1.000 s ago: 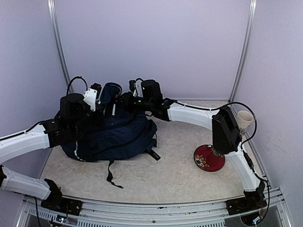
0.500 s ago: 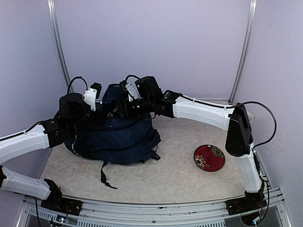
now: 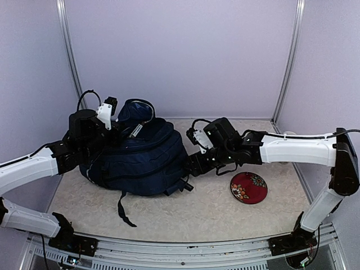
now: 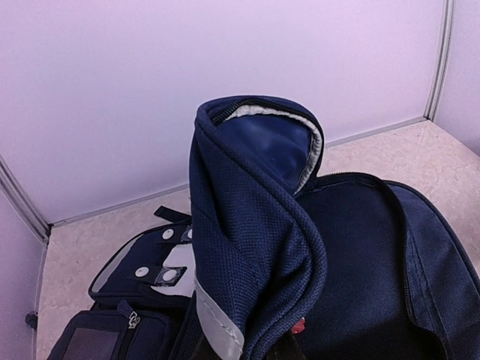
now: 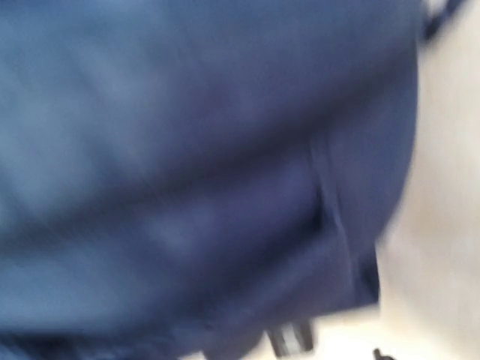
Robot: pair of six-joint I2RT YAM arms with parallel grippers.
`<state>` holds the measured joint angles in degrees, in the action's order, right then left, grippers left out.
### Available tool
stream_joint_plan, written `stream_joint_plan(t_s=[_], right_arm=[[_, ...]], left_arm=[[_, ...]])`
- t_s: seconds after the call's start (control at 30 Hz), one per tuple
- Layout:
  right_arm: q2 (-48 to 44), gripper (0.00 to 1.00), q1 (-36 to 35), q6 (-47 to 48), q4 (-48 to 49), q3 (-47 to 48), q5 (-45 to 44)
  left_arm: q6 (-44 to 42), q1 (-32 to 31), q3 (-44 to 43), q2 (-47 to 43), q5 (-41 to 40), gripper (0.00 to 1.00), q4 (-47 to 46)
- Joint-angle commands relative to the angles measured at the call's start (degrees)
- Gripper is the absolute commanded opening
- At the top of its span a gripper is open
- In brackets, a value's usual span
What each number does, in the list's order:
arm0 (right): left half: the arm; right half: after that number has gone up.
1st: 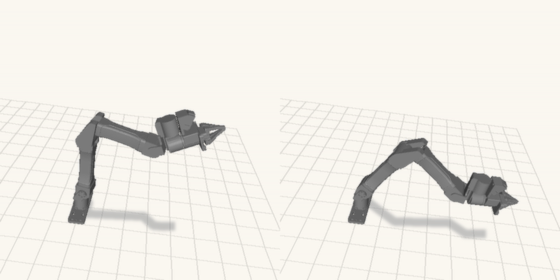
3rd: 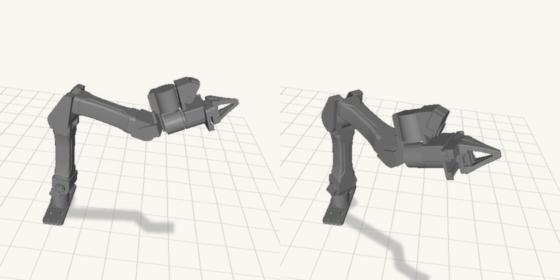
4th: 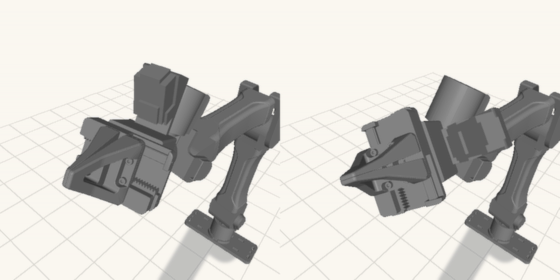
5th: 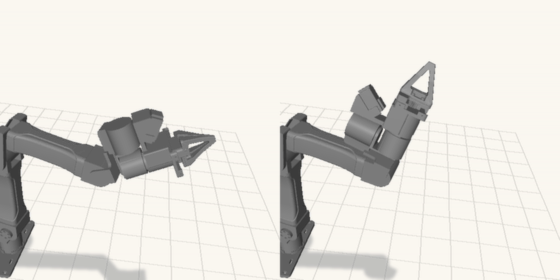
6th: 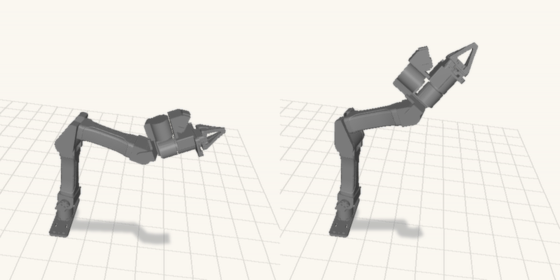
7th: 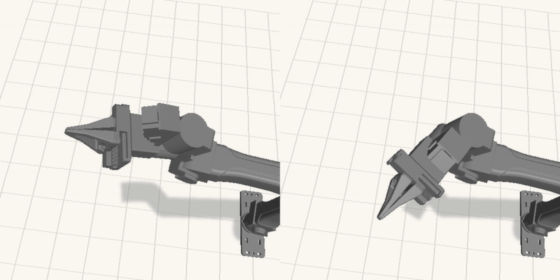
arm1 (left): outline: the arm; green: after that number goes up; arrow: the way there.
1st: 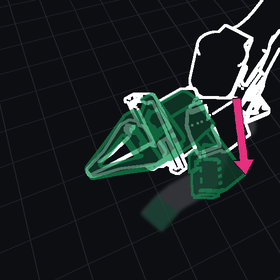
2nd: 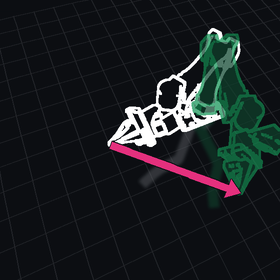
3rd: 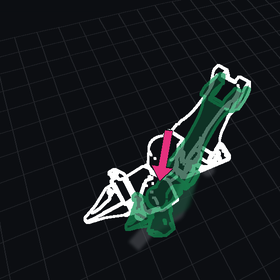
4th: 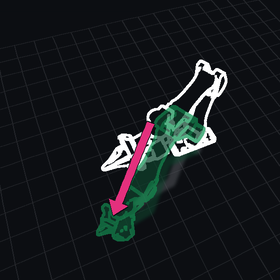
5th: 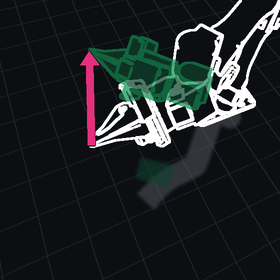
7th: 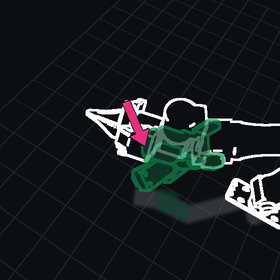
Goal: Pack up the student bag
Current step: Move the pen to the center of the board.
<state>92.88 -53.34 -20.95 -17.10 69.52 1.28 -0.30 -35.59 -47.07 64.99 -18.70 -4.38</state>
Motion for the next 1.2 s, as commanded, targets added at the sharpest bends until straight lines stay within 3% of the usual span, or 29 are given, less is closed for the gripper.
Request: stream_joint_plan(t_s=[0.0,0.23,0.43,0.53,0.6,0.7,0.9,1.07,1.17], right_arm=[[1.29,0.74,-0.41,-0.25,-0.23,-5.50,-2.05],[10.05,0.77,-0.40,7.40,2.35,-5.06,-1.72],[21.37,0.74,-0.45,11.99,-3.32,4.28,-1.86],[23.99,0.68,-0.47,12.18,-3.17,6.05,-1.94],[24.77,0.55,-0.47,11.73,-3.44,6.10,-2.37],[24.29,0.35,-0.52,10.98,-4.78,5.11,-2.40],[16.38,0.23,-1.13,6.31,-10.02,-2.13,-4.48],[9.36,0.22,-1.16,-1.22,-20.80,-7.97,-4.39],[6.46,0.34,-1.16,-3.47,-25.69,-10.38,-0.61]], left_arm=[[-0.80,2.12,-3.35,-2.69,-9.51,0.00,-8.79],[1.26,8.32,-3.18,-5.30,-11.77,0.00,-8.63],[1.10,9.35,-2.83,-6.19,-11.11,0.00,-9.13],[0.93,9.41,-2.88,-6.12,-10.90,0.00,-9.07],[0.91,9.53,-2.87,-6.20,-11.03,0.00,-9.14],[0.83,9.62,-2.84,-6.19,-10.71,0.00,-9.20],[1.04,9.60,-2.94,-5.98,-9.70,0.00,-9.05],[1.18,9.62,-2.90,-5.83,-9.39,0.00,-8.98],[1.26,9.58,-3.09,-5.65,-8.80,0.00,-8.90]])
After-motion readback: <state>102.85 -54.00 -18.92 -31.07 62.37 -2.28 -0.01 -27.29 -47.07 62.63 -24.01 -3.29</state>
